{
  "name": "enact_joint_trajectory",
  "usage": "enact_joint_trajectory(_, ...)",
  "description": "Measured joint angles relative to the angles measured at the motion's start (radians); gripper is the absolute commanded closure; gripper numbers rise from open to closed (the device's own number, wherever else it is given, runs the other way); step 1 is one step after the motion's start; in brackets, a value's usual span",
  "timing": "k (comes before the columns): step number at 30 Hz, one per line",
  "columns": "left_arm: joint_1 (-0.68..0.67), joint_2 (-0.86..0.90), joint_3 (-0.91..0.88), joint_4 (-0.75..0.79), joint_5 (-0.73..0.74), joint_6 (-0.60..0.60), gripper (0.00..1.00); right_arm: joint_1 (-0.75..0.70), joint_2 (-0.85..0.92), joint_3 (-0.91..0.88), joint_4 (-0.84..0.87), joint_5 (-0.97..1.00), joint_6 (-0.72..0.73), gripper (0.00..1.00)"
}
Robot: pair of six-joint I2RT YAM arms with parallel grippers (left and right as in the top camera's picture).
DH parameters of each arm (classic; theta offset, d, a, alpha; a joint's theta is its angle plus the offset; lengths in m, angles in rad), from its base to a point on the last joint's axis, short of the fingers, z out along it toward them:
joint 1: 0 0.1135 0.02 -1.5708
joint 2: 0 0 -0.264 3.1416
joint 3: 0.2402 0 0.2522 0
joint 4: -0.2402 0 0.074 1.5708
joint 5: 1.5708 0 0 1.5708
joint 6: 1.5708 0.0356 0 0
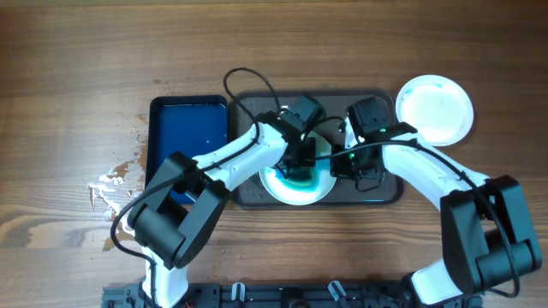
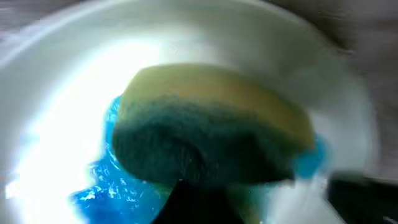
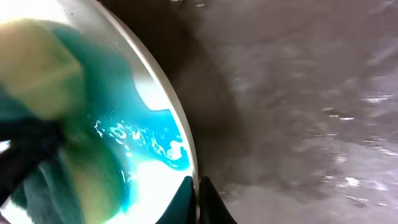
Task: Clean dirty plates on tray and stack at the side
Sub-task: 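Scrub the held plate's blue smear with the sponge in the left gripper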
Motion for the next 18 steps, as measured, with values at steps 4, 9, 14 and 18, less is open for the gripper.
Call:
enact_joint_trajectory(4, 0.031, -0.001, 0.01, -0.103, -0.205, -0.062, 0.96, 0.006, 0.0, 0.005, 0.002, -0.027, 0.006, 0.96)
enact_joint_trajectory(9, 0.035, 0.0, 0.004, -0.13, -0.325, -0.066, 0.96, 0.011, -0.003, 0.019, -0.006, -0.06, 0.011, 0.96)
enact_joint_trajectory(14, 0.046, -0.003, -0.002, -0.066, -0.14, 0.244, 0.96, 0.005, -0.01, 0.019, -0.045, -0.03, 0.011, 0.96)
enact_joint_trajectory(18, 0.004, -0.001, -0.009, 0.026, 0.082, 0.373, 0.96, -0.009, -0.01, 0.019, -0.055, 0.019, 0.011, 0.96)
